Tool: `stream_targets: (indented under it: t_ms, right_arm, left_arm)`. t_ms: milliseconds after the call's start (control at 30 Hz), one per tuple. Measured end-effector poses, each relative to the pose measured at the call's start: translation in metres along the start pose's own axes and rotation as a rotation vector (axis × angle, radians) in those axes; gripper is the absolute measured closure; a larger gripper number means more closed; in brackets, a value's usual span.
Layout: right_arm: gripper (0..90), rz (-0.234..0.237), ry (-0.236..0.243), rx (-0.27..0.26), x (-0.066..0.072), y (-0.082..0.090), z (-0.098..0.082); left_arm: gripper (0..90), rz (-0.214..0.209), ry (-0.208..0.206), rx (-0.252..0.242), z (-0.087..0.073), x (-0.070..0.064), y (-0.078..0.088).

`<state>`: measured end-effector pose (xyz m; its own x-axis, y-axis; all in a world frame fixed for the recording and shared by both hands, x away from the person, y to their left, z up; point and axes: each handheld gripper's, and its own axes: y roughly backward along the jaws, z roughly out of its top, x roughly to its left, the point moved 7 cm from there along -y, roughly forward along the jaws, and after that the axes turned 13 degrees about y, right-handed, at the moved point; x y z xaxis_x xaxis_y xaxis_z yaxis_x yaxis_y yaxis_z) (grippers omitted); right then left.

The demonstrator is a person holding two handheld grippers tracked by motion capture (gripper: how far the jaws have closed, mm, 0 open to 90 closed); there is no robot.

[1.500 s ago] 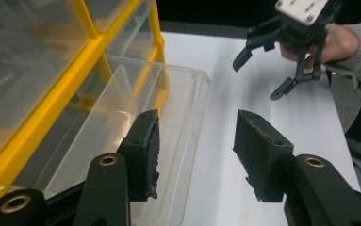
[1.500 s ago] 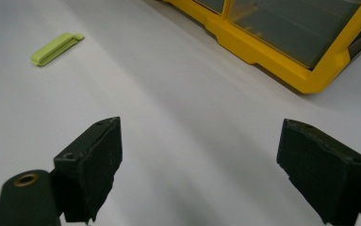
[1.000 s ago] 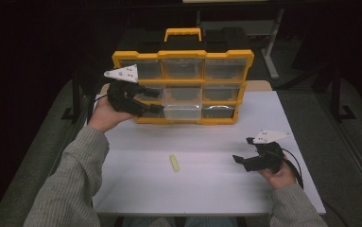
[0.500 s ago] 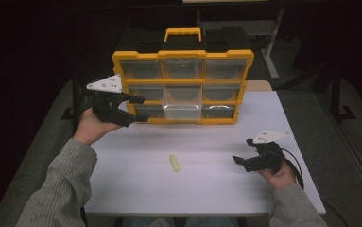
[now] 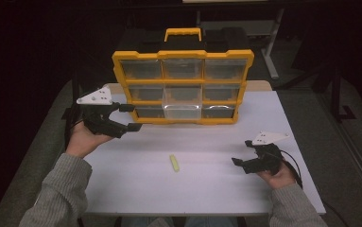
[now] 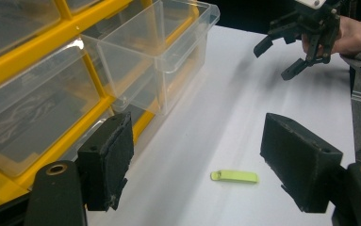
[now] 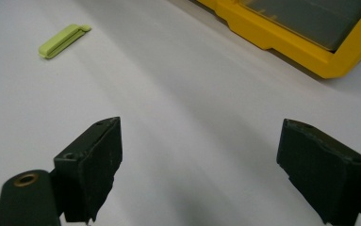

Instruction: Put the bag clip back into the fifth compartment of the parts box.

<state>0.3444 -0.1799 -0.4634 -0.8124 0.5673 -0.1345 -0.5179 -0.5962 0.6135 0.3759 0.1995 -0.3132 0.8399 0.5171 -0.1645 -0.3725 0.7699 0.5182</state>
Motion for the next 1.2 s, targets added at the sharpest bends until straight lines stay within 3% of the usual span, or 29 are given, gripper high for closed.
stream_targets:
  t_ms: [467,633,1200]
  right_arm:
    - [14.0,0.036,0.014,0.003,0.007,-0.002,0.001]
    - [14.0,0.055,-0.009,0.004,0.007,-0.001,0.002]
    - [16.2,0.096,0.008,0.009,0.012,0.009,0.037]
  left_arm:
    - [20.1,0.048,0.04,-0.003,-0.031,-0.006,0.0]
    - [19.5,0.07,0.051,-0.002,-0.045,-0.007,0.0]
    - [19.0,0.114,0.091,0.003,-0.083,-0.006,-0.004]
